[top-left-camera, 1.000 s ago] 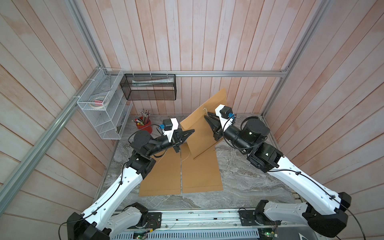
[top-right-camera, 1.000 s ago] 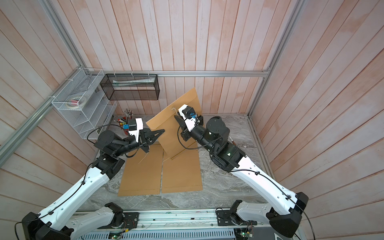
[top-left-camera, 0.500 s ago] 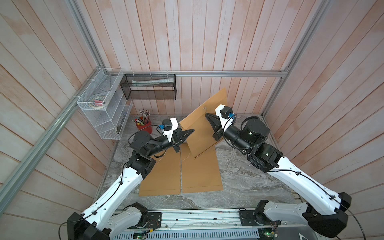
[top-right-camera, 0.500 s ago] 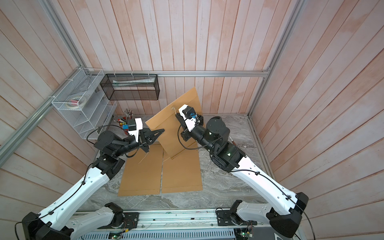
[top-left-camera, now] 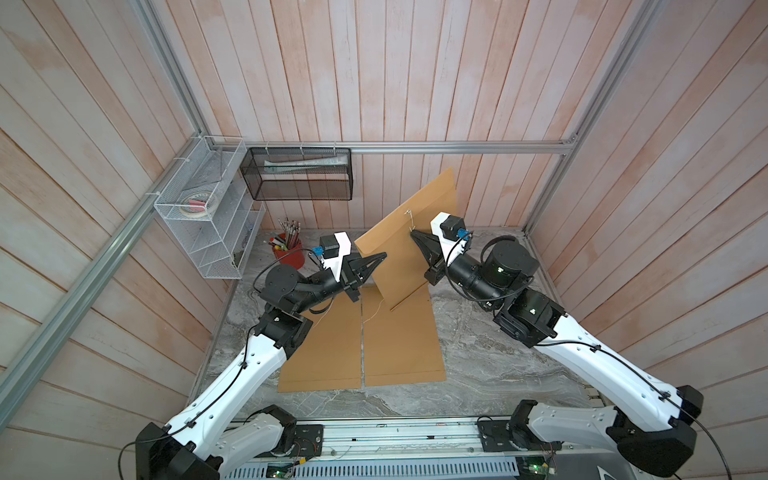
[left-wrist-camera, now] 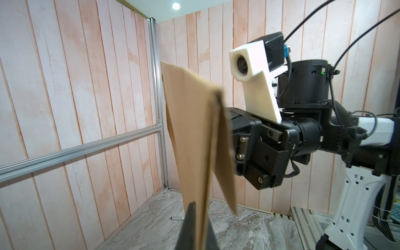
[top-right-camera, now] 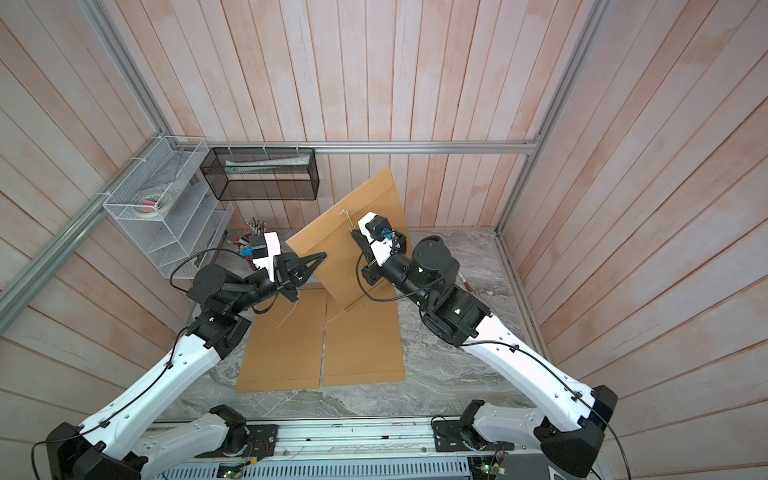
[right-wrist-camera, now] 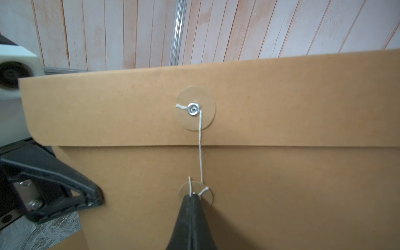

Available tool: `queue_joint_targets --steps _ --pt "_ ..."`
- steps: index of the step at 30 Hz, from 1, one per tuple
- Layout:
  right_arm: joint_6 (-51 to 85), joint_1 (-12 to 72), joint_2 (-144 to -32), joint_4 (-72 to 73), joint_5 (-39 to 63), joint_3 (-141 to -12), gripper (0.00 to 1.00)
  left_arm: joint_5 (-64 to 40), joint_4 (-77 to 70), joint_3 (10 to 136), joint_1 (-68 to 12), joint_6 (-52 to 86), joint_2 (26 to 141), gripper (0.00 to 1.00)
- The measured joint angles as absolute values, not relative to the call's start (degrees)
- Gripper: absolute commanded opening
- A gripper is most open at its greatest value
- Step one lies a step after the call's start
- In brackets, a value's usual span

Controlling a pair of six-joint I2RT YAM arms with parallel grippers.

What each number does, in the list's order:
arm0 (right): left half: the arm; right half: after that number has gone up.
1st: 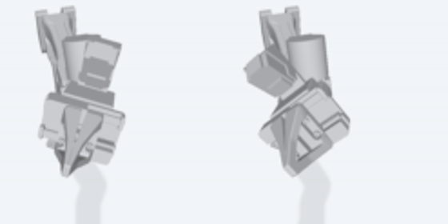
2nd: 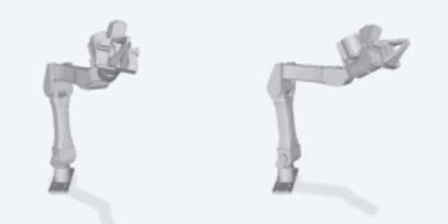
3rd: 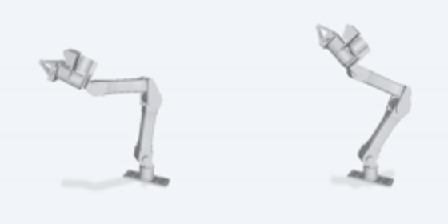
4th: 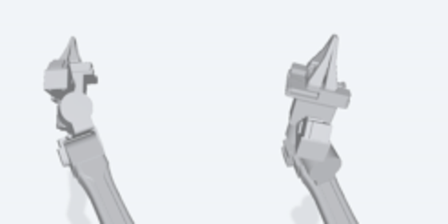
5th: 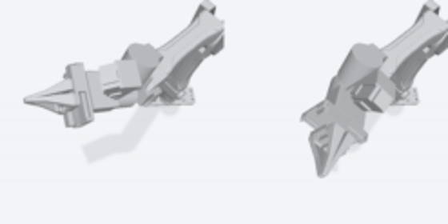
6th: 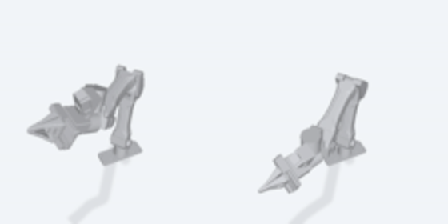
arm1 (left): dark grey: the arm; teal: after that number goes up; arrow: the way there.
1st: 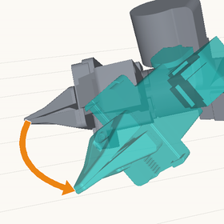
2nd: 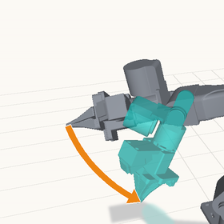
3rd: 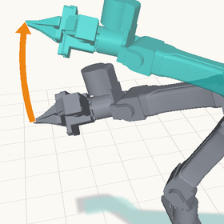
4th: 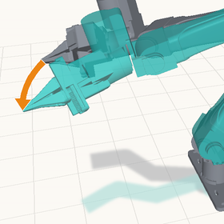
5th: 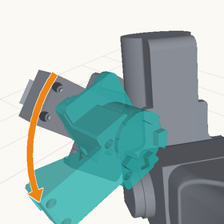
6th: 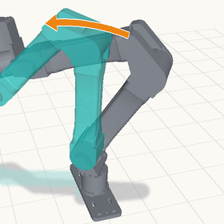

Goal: Open the file bag

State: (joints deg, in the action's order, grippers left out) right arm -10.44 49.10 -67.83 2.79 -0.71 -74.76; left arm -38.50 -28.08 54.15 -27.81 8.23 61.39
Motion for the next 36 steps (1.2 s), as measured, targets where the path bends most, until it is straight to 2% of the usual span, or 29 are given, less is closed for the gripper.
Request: queue_joint_targets --steps 36 --pt "-8.6 49.1 -67.4 3.0 4.2 -74.7 0.00 -39.7 -30.5 51.0 -27.8 9.5 61.5 0.00"
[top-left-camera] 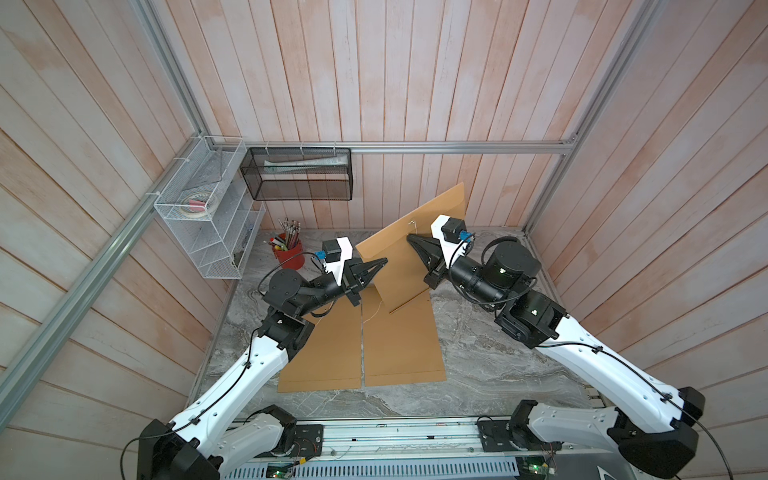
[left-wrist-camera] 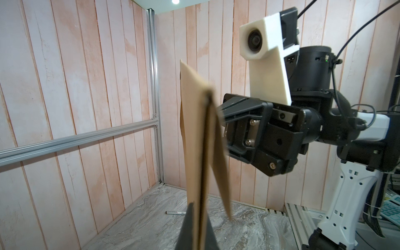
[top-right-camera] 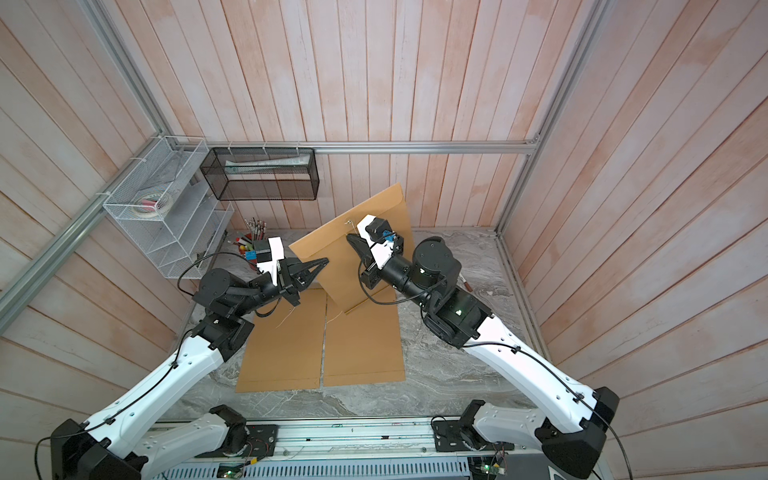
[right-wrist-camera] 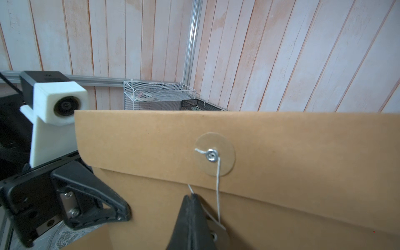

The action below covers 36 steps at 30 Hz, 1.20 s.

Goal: Open the file bag

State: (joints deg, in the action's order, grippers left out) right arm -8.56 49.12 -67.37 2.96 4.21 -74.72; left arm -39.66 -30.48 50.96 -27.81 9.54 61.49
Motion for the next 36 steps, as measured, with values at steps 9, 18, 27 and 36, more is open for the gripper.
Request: queue_joint_targets --steps 9,18,27,36 --pt "-7.9 49.9 -67.9 2.4 6.1 -75.5 0.00 -40.1 -30.7 50.9 -27.8 9.7 61.5 0.00" --pt "-7.9 51.0 -68.3 -2.1 6.0 -76.1 0.06 -39.1 -29.8 51.0 -27.8 9.7 61.5 0.00" --pt "-10.3 51.0 -64.0 -4.0 0.8 -75.8 0.22 -38.5 -26.2 53.3 -27.8 9.7 62.5 0.00" --pt "-14.4 51.5 -65.0 -5.0 -3.7 -75.8 0.35 -38.7 -23.0 55.1 -27.8 10.1 63.6 0.00"
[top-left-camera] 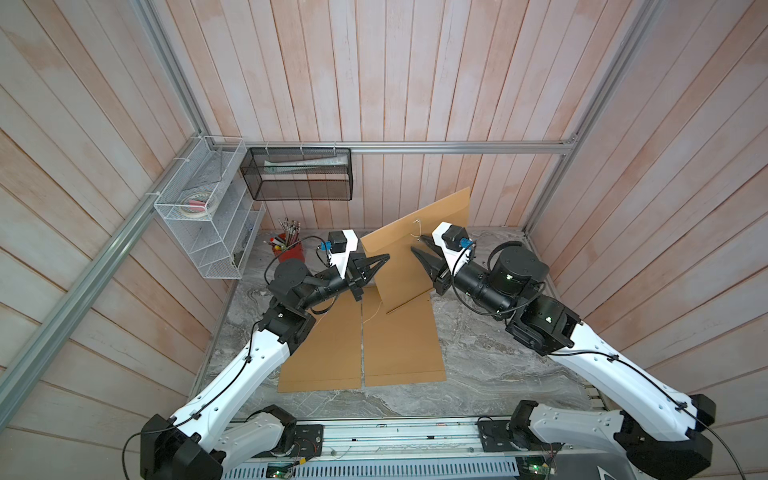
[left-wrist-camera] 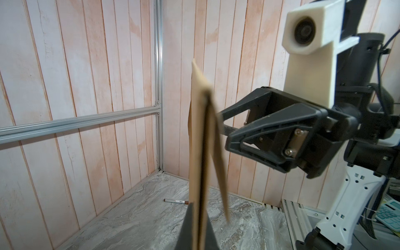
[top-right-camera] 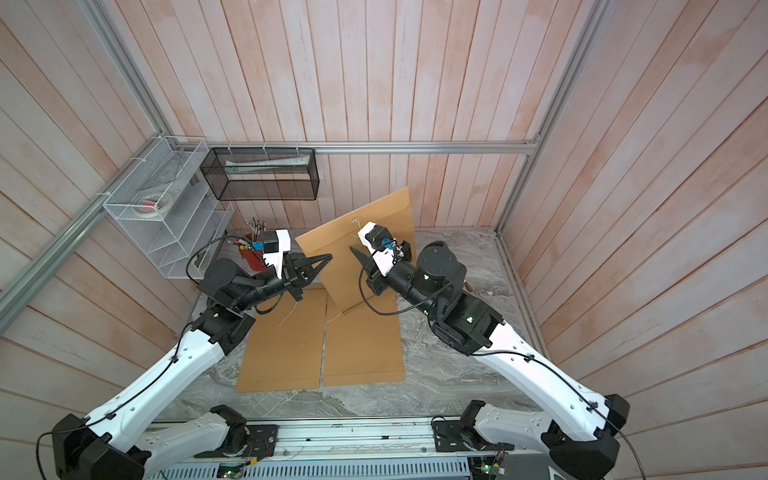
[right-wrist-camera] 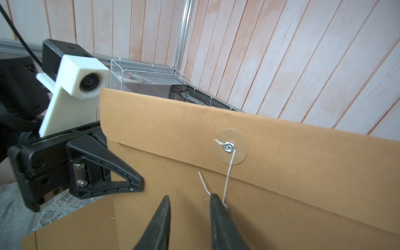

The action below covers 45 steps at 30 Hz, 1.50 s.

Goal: Open the file bag

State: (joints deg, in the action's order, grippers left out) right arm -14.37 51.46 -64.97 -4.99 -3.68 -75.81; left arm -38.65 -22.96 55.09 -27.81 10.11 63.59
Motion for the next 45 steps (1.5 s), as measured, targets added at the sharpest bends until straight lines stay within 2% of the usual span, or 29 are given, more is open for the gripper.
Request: queue_joint_targets --steps 12,27,32,45 --pt "-18.6 51.7 -67.6 -4.8 -8.6 -76.2 0.36 -40.3 -21.8 55.1 -27.8 10.2 63.6 0.00" --pt "-20.4 51.8 -67.9 -4.7 -9.8 -76.9 0.22 -42.2 -21.6 55.1 -27.8 10.2 63.6 0.00" --pt "-21.1 52.0 -68.4 -4.6 -10.4 -77.1 0.21 -42.8 -21.6 55.2 -27.8 10.2 63.6 0.00" --pt "-23.9 53.2 -69.4 -4.6 -12.3 -77.4 0.31 -44.8 -18.9 57.9 -27.8 9.8 63.6 0.00"
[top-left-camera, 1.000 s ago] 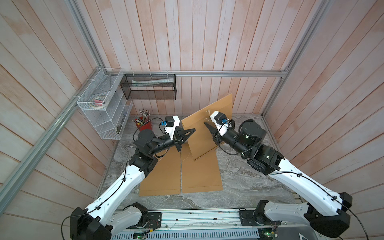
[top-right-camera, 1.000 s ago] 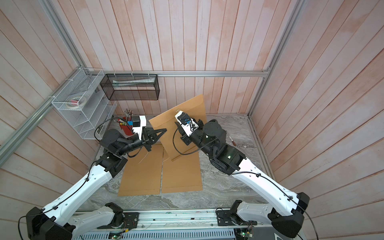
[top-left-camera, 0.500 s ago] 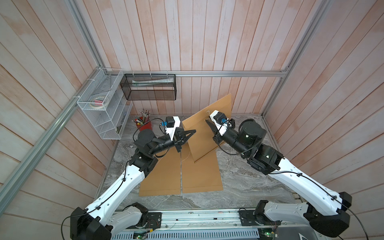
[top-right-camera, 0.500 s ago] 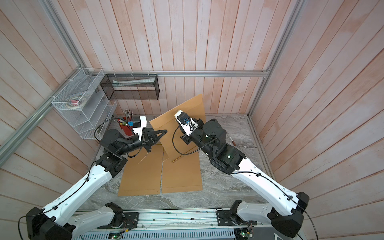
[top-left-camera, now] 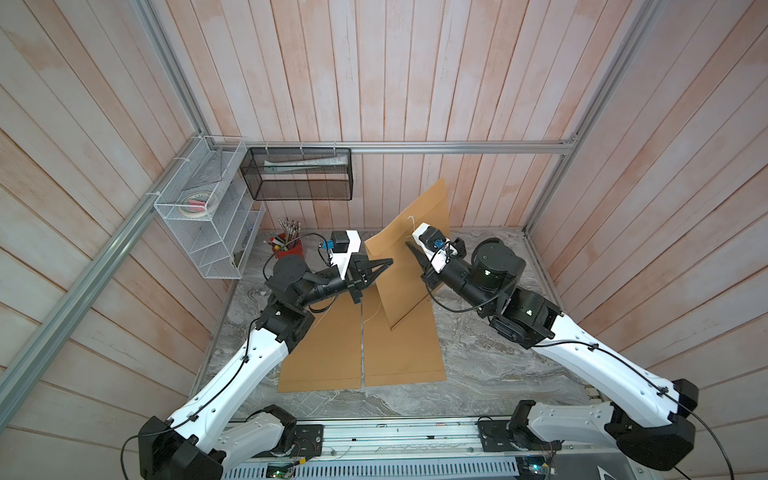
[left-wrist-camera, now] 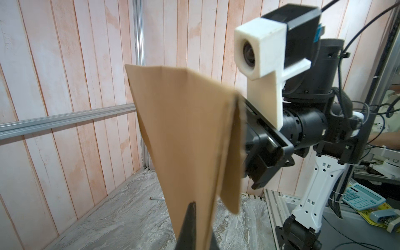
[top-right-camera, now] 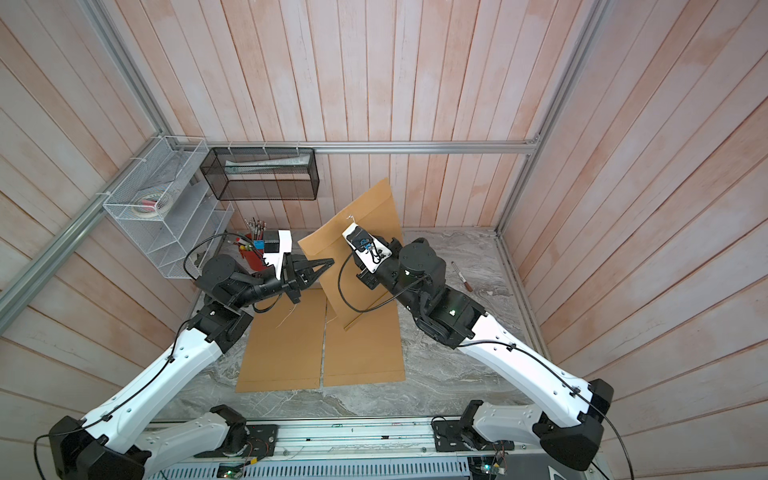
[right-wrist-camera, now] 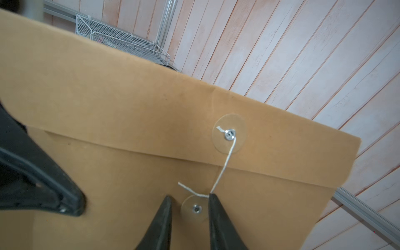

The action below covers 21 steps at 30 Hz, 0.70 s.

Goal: Open the file bag

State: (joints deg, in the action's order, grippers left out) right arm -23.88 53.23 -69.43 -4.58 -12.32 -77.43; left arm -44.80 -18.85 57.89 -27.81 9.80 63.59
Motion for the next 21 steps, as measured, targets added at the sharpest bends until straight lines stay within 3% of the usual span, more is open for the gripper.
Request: queue_joint_targets --steps 21 --pt "-30.5 56.8 -70.5 -5.0 -16.6 -79.0 0.30 -50.0 -6.2 62.4 -27.8 0.9 63.8 0.00"
